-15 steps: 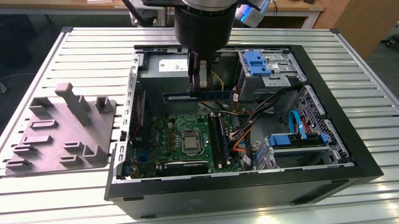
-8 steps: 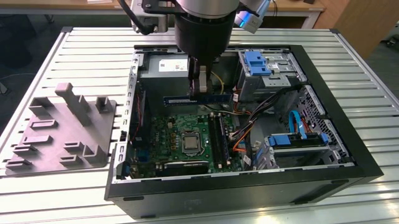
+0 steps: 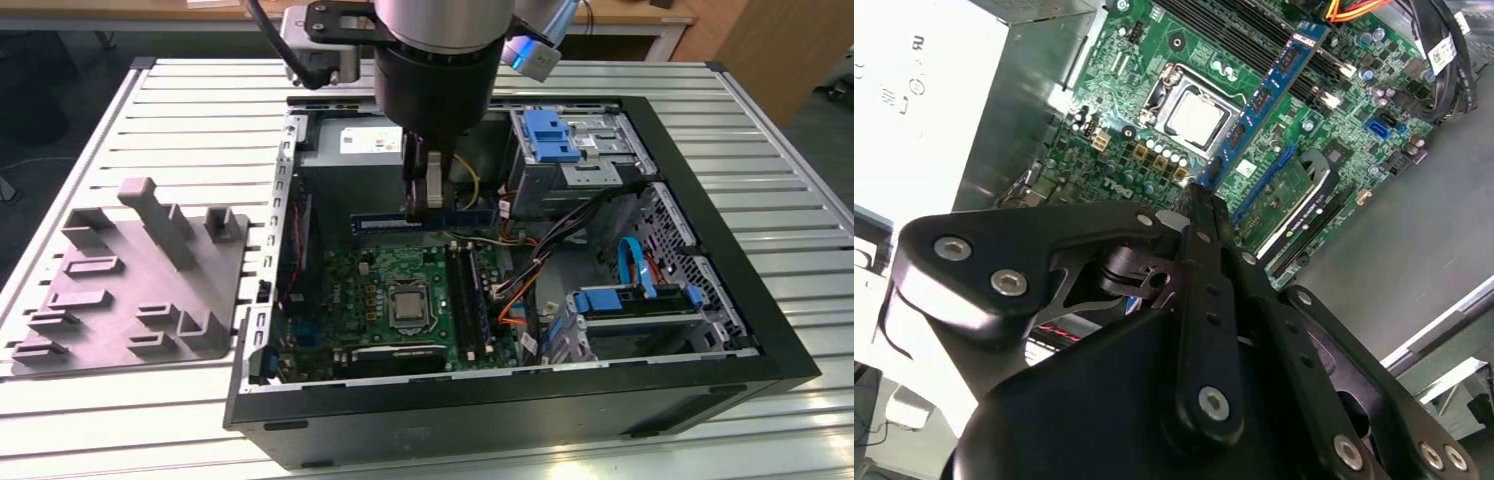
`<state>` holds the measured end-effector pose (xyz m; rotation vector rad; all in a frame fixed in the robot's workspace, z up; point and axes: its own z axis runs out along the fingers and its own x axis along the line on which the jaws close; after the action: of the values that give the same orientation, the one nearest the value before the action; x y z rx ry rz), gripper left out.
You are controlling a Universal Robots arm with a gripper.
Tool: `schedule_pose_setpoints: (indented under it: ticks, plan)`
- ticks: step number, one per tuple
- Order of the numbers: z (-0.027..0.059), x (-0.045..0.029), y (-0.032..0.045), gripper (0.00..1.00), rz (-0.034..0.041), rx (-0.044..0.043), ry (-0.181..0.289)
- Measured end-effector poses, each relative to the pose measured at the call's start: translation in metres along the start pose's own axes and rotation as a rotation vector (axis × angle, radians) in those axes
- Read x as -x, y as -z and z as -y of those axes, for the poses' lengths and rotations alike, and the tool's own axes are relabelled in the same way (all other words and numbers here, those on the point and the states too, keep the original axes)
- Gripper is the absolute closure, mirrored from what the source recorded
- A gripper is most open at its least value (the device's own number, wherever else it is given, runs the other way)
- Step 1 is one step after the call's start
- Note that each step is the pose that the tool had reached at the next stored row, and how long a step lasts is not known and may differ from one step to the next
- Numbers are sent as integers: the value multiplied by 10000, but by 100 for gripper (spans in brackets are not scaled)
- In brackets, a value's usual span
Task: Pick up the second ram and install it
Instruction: 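Pick up the second ram and move it above second insertion slot, then insert the second ram into the second slot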
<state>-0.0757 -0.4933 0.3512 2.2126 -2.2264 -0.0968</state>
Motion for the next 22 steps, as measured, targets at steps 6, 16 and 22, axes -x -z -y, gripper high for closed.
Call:
schedule_pose_setpoints:
  ticks: [6, 16, 22]
  plan:
    - [2, -19, -48, 89, -2, 1, -1]
    - [6, -29, -126, 89, -2, 1, -1]
    - [7, -32, -159, 89, -2, 1, 0]
